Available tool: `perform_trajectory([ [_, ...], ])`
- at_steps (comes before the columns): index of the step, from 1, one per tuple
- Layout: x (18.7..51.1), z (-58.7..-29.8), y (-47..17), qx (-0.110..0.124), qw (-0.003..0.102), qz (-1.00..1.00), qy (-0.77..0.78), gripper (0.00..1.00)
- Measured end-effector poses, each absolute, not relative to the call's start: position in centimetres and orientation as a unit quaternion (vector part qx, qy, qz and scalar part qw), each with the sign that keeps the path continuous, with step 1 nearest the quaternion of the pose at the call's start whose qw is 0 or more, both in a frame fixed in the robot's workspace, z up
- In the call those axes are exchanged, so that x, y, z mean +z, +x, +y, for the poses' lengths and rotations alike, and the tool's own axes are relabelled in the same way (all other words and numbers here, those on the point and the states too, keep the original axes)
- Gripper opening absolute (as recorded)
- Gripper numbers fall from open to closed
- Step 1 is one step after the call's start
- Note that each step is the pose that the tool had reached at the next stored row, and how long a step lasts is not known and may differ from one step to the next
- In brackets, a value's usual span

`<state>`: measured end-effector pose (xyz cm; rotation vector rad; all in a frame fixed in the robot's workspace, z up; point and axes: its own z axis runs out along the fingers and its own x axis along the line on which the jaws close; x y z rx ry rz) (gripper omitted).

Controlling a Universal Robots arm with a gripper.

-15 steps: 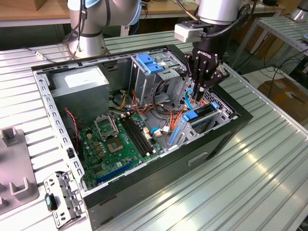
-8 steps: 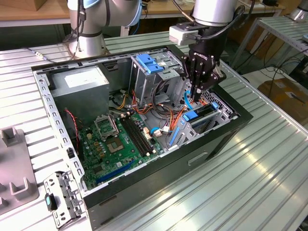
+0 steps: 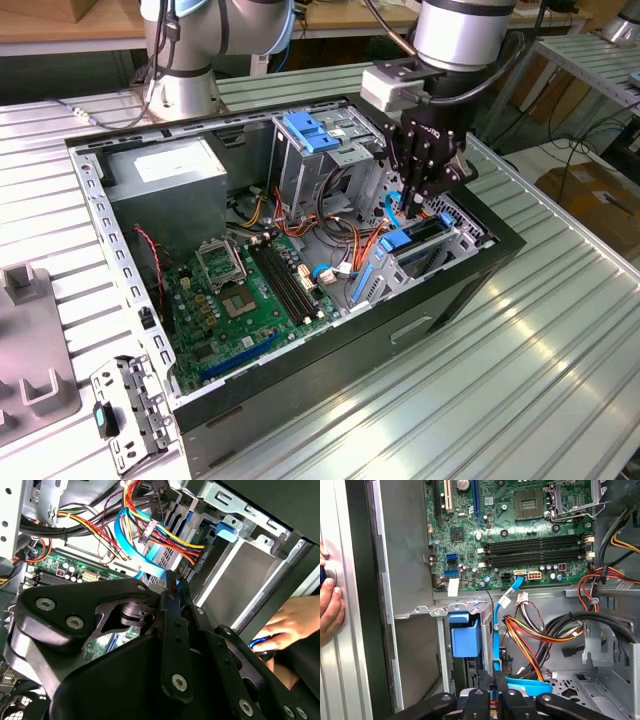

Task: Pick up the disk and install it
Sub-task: 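Insert the second disk wire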

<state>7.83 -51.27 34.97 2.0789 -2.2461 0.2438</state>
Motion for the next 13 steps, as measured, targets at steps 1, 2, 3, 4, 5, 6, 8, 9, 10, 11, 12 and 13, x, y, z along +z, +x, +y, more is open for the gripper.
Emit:
perform_trajectory([
  [1, 35.0, -51.4, 7.8, 0.078, 0.033, -0.731, 0.677, 0.16],
  [2, 35.0, -51.5, 7.8, 0.078, 0.031, -0.731, 0.677, 0.16],
  [3, 35.0, -51.6, 7.7, 0.078, 0.03, -0.731, 0.678, 0.16],
  [4, 35.0, -51.6, 7.7, 0.08, 0.028, -0.73, 0.678, 0.16],
  [5, 35.0, -51.7, 7.7, 0.081, 0.026, -0.729, 0.679, 0.16],
  [6, 35.0, -51.7, 7.6, 0.082, 0.025, -0.729, 0.68, 0.16],
  [8, 35.0, -51.9, 7.5, 0.084, 0.022, -0.727, 0.681, 0.16],
  [9, 35.0, -52.0, 7.5, 0.084, 0.021, -0.726, 0.682, 0.16],
  [10, 35.0, -52.1, 7.4, 0.085, 0.021, -0.726, 0.682, 0.16],
  [11, 35.0, -52.3, 7.3, 0.085, 0.02, -0.725, 0.683, 0.16],
  [12, 35.0, -52.4, 7.3, 0.085, 0.02, -0.725, 0.684, 0.16],
  [13, 35.0, -52.6, 7.2, 0.086, 0.019, -0.724, 0.684, 0.16],
])
